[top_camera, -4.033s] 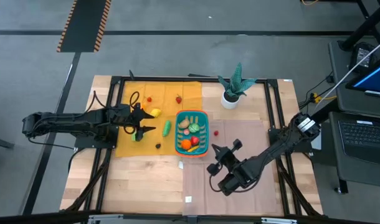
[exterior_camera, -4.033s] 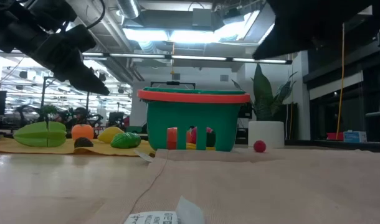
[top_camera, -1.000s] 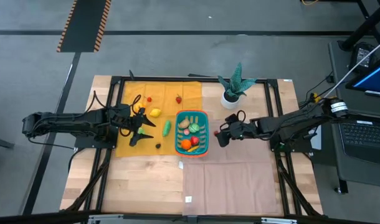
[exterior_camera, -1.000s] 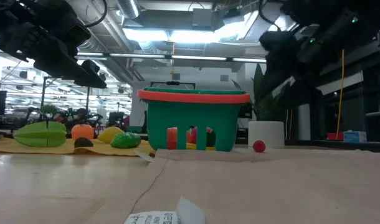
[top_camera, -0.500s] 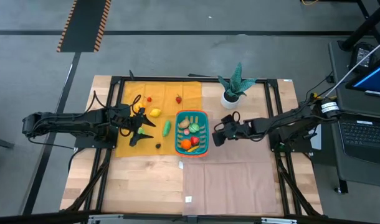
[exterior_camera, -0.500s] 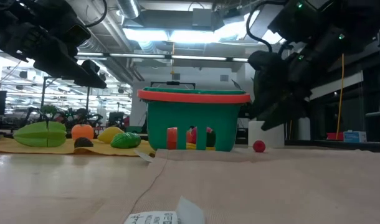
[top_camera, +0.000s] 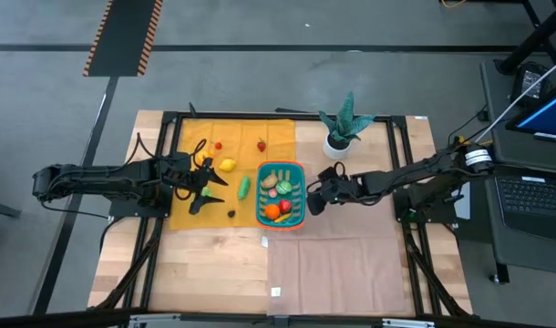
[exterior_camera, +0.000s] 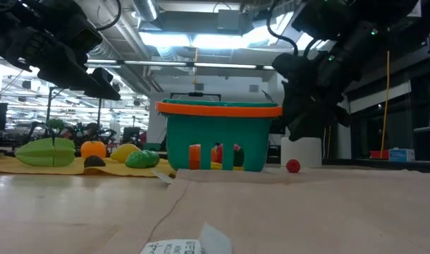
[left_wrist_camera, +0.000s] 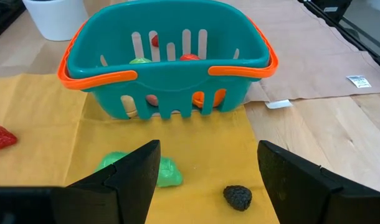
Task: Pick and placing Produce into tupperware
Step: Put the bottom raspberry into the basket
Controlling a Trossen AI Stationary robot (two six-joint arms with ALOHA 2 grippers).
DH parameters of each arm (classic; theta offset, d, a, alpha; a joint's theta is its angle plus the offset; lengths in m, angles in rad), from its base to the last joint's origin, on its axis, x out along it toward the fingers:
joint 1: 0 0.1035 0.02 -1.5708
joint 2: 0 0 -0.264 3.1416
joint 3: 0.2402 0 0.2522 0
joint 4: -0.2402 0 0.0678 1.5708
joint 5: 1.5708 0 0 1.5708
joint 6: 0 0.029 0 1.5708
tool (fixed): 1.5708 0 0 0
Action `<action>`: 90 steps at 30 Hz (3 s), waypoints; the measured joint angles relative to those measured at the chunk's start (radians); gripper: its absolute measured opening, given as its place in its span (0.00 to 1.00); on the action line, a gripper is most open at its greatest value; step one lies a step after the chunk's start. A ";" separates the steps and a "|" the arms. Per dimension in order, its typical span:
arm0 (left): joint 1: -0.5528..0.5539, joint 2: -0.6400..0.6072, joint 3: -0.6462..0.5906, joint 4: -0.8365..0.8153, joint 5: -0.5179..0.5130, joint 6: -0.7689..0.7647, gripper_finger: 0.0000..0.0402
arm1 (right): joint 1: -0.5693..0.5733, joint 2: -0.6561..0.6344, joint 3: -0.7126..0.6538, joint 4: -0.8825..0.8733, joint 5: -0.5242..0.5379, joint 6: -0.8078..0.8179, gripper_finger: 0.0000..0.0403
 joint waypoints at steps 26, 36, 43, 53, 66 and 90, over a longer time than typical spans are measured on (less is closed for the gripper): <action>0.000 0.000 0.000 -0.008 0.000 0.001 0.65 | 0.000 0.218 0.181 -0.241 0.045 0.026 0.53; 0.000 0.000 0.000 -0.028 0.000 0.001 0.65 | 0.000 0.205 0.181 -0.188 0.045 -0.014 0.53; 0.000 0.000 0.000 -0.033 0.000 0.000 0.65 | 0.000 0.193 0.197 -0.168 0.040 -0.054 0.53; 0.000 0.000 0.000 -0.044 0.000 -0.006 0.65 | -0.003 0.125 0.232 -0.273 -0.015 -0.160 0.33; 0.000 0.000 0.000 -0.044 0.000 -0.009 0.65 | -0.010 0.117 0.111 -0.067 -0.050 -0.333 0.01; 0.000 0.000 0.000 -0.042 0.000 -0.009 0.65 | -0.049 0.221 0.049 0.081 -0.079 -0.619 0.00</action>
